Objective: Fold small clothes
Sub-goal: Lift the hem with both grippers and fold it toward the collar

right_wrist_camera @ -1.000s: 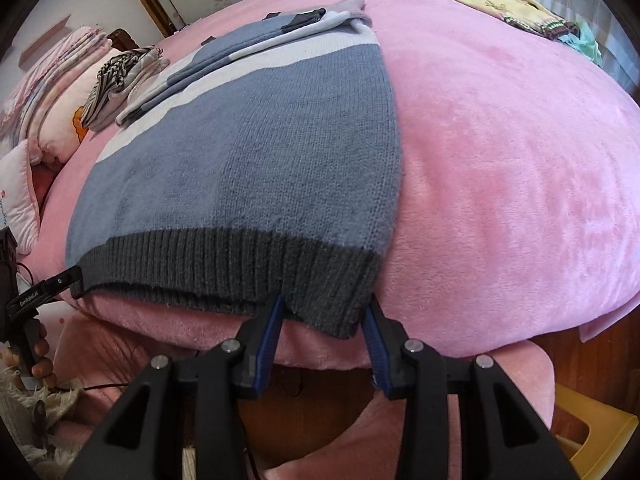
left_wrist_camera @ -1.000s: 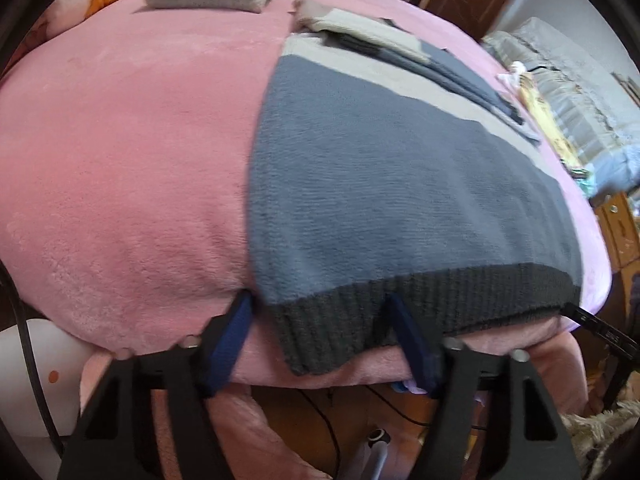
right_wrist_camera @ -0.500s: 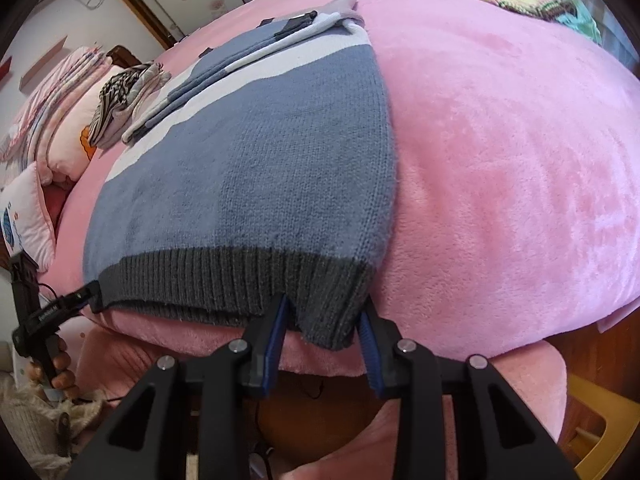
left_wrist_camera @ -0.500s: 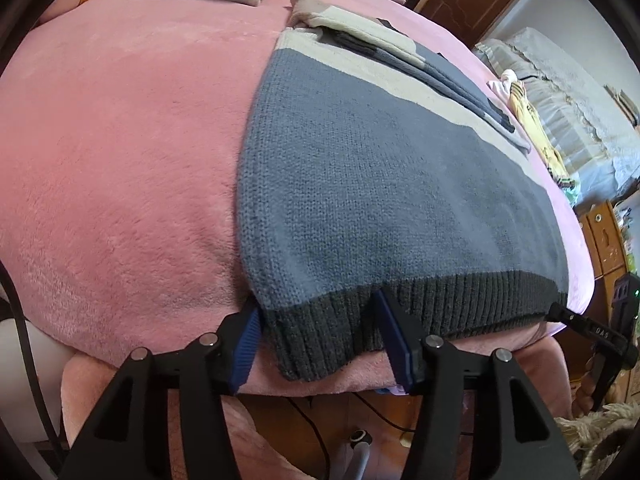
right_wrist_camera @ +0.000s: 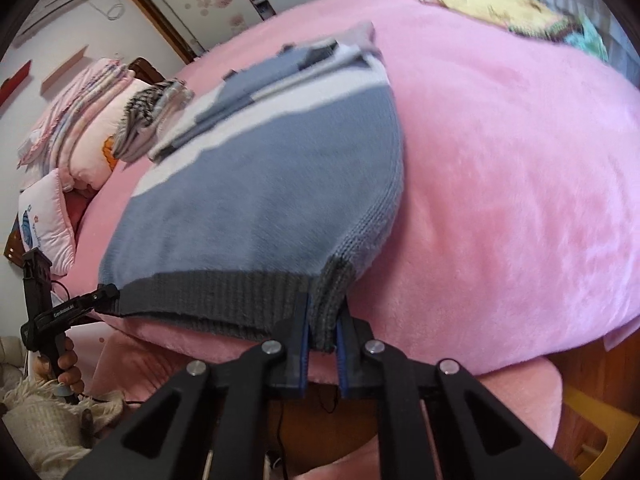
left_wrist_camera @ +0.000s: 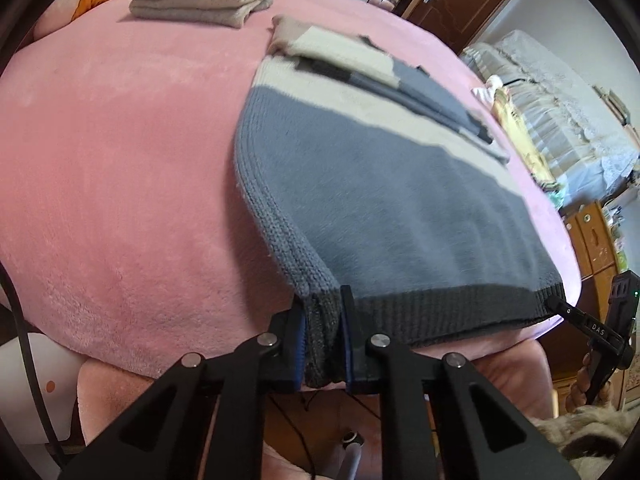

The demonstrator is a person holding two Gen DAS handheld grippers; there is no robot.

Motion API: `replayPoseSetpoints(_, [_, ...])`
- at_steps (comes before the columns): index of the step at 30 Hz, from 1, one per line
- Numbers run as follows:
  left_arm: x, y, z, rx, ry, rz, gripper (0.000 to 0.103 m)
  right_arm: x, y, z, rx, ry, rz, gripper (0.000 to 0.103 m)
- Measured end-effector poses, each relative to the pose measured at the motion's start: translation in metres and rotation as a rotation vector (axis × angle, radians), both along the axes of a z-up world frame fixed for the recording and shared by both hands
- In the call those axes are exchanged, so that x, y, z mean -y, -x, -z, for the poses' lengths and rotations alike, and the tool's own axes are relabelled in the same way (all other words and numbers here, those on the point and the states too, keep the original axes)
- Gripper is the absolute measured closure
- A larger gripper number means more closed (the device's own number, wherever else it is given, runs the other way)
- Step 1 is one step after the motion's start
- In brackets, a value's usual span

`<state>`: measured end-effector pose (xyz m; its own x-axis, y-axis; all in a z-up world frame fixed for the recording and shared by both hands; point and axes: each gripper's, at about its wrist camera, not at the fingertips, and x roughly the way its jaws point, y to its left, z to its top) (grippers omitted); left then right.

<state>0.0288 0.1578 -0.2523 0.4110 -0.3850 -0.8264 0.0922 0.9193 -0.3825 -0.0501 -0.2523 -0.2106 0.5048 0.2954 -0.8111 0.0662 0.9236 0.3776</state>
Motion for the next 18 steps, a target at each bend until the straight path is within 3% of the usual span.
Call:
replayPoseSetpoints(10, [-0.014, -0.032, -0.063, 0.097, 0.141, -0.165, 0.093, -0.002, -0.024, -0.075, 0.215, -0.024, -0.015, 0.093])
replayPoseSetpoints(18, [-0.009, -0.084, -0.097, 0.137, 0.099, -0.242, 0.093, 0.009, -0.067, -0.109, 0.281, 0.021, 0.024, 0.093])
